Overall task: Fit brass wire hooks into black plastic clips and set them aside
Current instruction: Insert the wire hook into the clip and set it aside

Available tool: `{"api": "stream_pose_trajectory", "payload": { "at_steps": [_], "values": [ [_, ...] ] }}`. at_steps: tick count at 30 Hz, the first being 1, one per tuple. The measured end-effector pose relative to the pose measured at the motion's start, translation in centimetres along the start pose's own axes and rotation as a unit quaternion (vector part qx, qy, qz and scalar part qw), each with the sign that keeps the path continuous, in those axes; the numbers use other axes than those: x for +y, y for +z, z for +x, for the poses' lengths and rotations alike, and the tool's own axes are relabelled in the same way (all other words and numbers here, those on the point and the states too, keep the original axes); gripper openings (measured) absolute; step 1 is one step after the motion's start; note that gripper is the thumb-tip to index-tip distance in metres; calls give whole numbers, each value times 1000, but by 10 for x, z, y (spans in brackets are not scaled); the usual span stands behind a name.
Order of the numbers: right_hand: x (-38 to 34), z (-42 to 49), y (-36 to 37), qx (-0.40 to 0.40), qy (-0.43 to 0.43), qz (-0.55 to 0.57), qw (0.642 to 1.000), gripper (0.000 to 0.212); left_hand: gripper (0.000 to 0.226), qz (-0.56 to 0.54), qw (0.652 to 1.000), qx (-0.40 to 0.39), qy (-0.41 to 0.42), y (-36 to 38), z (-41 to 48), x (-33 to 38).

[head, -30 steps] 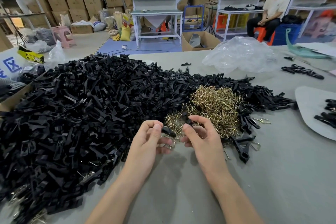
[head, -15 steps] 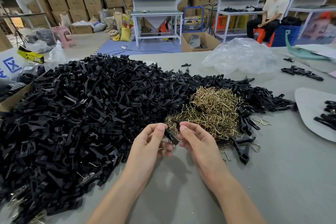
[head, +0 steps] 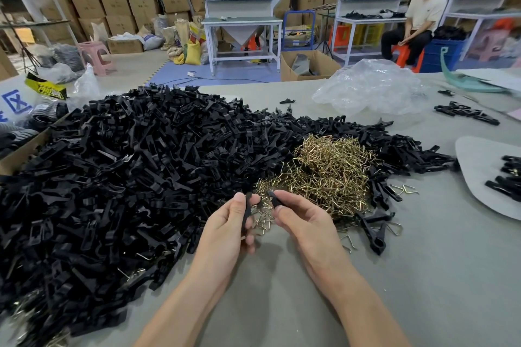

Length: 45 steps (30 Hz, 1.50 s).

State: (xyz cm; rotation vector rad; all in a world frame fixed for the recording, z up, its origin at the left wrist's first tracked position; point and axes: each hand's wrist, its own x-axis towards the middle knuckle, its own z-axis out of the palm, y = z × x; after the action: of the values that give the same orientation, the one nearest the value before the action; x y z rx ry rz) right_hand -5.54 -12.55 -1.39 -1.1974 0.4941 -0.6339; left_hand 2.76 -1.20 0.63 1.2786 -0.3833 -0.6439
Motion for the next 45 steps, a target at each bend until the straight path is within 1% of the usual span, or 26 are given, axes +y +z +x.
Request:
{"api": "stream_pose_trajectory", "payload": {
  "at_steps": [5,9,14,20,24,28,40,45],
  "values": [
    [1,0,-2,10,1,32,999,25,20,46,998,-26,36,-1,0,0],
    [-4,2,-3,28,17,77,996,25,19,67,996,-25,54,2,-2,0],
    [-8,1,-1,-10,30,81,996,30,16,118,989,-23,89,2,-6,-2],
    [-6,-1,1,-28,12,72,997,24,24,122,987,-21,106,0,-4,-2],
    [-5,-2,0,-16,15,96,995,29,31,140,983,-4,119,2,-4,-2],
    [-5,-2,1,-12,18,100,995,33,29,169,977,22,126,2,-3,-4],
    [-6,-1,0,-10,29,113,993,29,27,172,974,7,149,5,-8,-2],
    [-4,-3,1,-17,5,68,998,28,27,191,970,6,152,4,-6,-4]
  ]
}}
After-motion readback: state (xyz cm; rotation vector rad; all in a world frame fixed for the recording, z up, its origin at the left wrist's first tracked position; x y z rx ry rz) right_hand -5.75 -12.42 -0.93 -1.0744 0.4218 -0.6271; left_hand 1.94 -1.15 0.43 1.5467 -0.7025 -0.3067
